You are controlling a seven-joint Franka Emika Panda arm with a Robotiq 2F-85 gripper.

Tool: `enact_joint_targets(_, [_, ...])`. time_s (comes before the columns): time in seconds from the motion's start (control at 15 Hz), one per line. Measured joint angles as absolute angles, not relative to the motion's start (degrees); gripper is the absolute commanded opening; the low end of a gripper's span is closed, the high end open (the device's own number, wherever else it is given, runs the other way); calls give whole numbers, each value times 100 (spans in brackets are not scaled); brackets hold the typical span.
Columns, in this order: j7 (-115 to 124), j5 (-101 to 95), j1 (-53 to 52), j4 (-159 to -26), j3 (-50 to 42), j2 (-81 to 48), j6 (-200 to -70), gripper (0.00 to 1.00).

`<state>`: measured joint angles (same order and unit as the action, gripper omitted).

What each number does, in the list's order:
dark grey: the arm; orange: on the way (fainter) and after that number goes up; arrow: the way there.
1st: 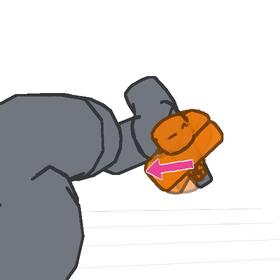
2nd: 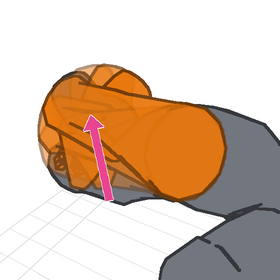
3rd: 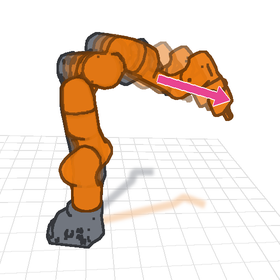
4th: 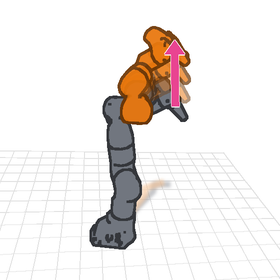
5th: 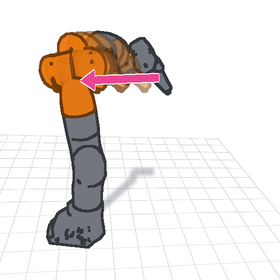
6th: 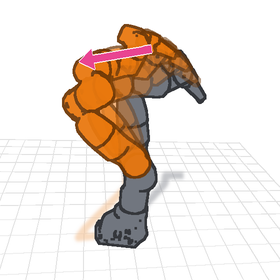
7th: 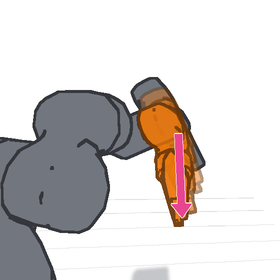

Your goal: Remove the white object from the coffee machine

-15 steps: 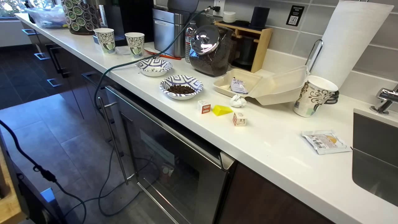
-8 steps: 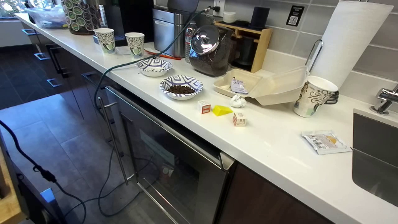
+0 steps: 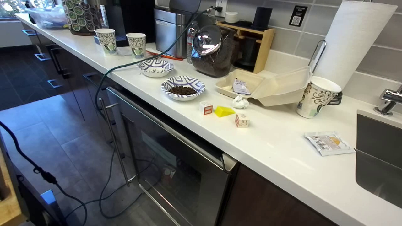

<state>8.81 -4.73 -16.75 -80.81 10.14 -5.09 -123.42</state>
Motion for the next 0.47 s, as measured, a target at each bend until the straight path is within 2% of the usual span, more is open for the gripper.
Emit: enact_joint_targets(0.47, [2995,-388,-1589,-10031,1174,1256,-12098,100])
